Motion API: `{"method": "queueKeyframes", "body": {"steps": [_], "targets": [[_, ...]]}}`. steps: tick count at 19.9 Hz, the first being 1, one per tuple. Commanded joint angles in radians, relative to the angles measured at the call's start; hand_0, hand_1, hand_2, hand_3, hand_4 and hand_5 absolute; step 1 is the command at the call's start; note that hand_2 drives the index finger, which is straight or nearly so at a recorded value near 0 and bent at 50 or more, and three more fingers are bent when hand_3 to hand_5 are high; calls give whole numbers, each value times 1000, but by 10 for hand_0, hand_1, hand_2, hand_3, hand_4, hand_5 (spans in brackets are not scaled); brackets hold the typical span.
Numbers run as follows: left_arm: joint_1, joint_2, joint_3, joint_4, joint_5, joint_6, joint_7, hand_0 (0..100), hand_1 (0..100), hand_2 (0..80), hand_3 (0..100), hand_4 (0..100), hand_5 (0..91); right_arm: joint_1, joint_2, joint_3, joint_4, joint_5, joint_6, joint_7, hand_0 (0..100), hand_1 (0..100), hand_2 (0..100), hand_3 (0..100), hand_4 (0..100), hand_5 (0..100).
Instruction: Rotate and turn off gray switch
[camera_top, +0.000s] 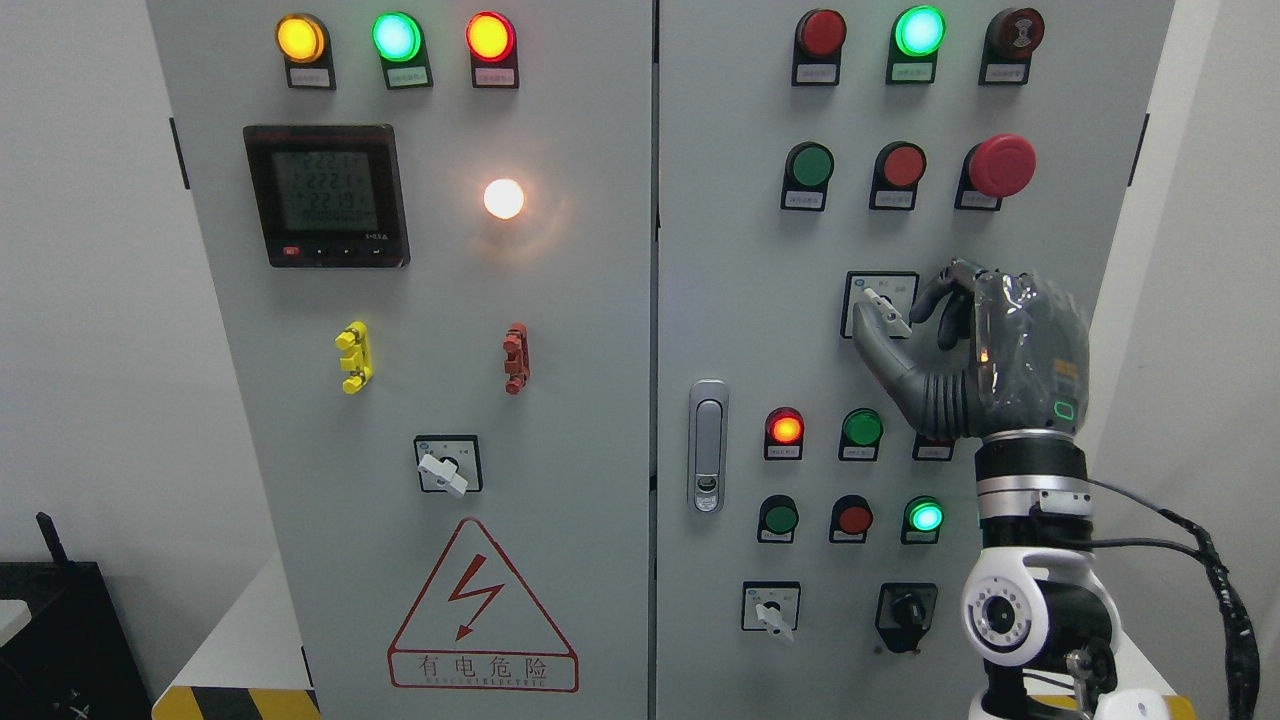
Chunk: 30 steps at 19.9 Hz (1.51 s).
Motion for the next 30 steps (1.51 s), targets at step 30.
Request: {"method": "queueKeyframes", "body": {"steps": [30], "targets": [[0, 0, 32, 0, 0, 0, 0, 120, 389, 0, 0, 0, 0, -1, 4, 15, 7, 1, 4, 2, 489, 371, 721, 975, 896, 1000]]}}
